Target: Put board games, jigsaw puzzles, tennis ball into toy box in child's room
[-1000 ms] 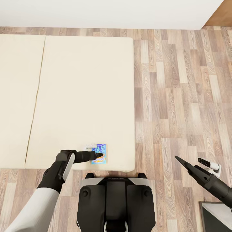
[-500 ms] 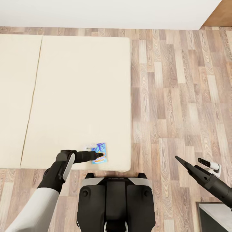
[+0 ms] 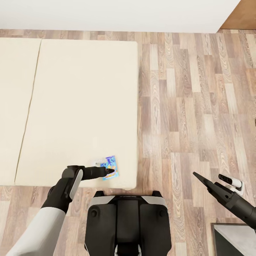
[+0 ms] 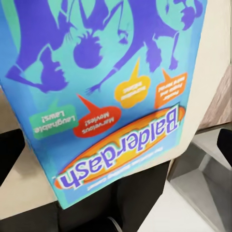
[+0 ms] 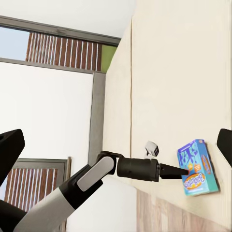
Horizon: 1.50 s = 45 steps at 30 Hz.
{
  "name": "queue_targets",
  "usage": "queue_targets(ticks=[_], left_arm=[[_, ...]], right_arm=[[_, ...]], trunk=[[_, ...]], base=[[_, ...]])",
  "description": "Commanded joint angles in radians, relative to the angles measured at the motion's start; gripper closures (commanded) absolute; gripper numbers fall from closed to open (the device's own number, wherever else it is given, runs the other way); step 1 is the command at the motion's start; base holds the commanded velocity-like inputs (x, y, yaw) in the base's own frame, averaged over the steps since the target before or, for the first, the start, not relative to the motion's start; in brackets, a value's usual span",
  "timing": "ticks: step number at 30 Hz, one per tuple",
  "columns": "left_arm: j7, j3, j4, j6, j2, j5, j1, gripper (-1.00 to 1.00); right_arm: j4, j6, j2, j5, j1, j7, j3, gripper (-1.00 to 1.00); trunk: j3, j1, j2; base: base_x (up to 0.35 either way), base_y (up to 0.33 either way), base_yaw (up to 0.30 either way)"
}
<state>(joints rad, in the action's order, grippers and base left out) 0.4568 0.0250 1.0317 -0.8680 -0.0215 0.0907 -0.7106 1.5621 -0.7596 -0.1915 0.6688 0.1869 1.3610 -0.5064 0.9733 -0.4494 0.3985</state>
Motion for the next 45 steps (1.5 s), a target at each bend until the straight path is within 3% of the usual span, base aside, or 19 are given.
queue_targets(ticks=[1, 27, 45], left_arm=[[-0.003, 0.003, 0.001, -0.008, -0.001, 0.009, 0.000, -1.00], [-0.002, 0.002, 0.001, -0.006, -0.002, 0.010, 0.000, -1.00], [-0.002, 0.002, 0.001, -0.006, -0.001, 0.011, 0.000, -1.00]], right_arm=[[0.000, -0.009, 0.000, 0.003, 0.000, 0.001, 0.000, -1.00], [0.000, -0.008, -0.002, 0.003, 0.000, 0.000, 0.000, -1.00], [0.000, -0.008, -0.002, 0.003, 0.000, 0.001, 0.000, -1.00]], trunk=[[0.001, -0.001, 0.002], [0.001, -0.001, 0.002], [0.001, -0.001, 0.002]], base=[[0.000, -0.055, 0.000], [0.000, -0.099, 0.000], [0.000, -0.006, 0.000]])
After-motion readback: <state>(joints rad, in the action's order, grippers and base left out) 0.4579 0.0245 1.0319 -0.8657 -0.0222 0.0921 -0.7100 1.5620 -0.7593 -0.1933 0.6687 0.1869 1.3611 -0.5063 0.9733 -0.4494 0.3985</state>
